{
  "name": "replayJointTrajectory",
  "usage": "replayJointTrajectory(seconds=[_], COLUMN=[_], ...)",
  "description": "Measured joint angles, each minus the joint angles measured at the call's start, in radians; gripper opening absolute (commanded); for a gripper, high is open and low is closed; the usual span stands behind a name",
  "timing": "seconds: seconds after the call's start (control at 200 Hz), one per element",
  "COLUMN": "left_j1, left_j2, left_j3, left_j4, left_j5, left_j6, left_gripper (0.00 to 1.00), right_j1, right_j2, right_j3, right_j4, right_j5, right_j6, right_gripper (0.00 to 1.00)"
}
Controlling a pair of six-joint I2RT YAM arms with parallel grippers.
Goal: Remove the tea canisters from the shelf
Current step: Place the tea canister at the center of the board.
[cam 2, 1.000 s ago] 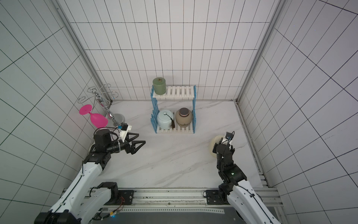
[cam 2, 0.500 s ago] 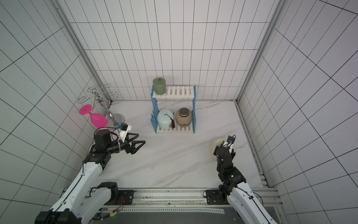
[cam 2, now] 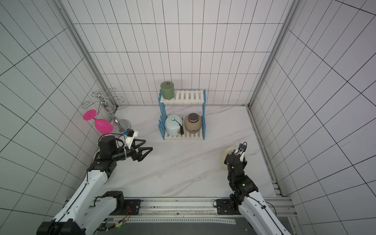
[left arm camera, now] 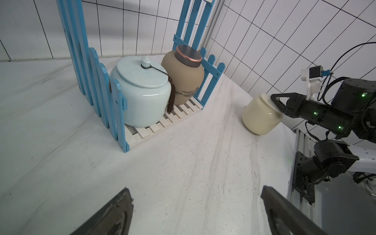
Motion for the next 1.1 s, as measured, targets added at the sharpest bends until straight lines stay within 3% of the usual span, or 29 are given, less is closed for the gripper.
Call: replayJointTrajectory(seconds=[0.295,0.73,1.099], left_j1=[0.000,0.005,0.019], left_j2=[0.000,0.000,0.011], left_j3=[0.000,0.000,0.063], left_j4=[0.000,0.008,0.007], left_j5=[0.000,0.000,-0.015], left_j6=[-0.007,-0.016,-0.054], left_gripper=[0.99,0.99,0.99], right_j1=[0.000,0.000,0.000], right_j2=[-0.003,-0.031,-0.024], right_j3=[0.000,0.009,0.160], right_j4=[0.009,0.056,0.054], right_j5=[-0.010,-0.010,-0.121], right_j6=[0.011,0.009,-0.135], right_gripper=[0.30,0.60,0.87])
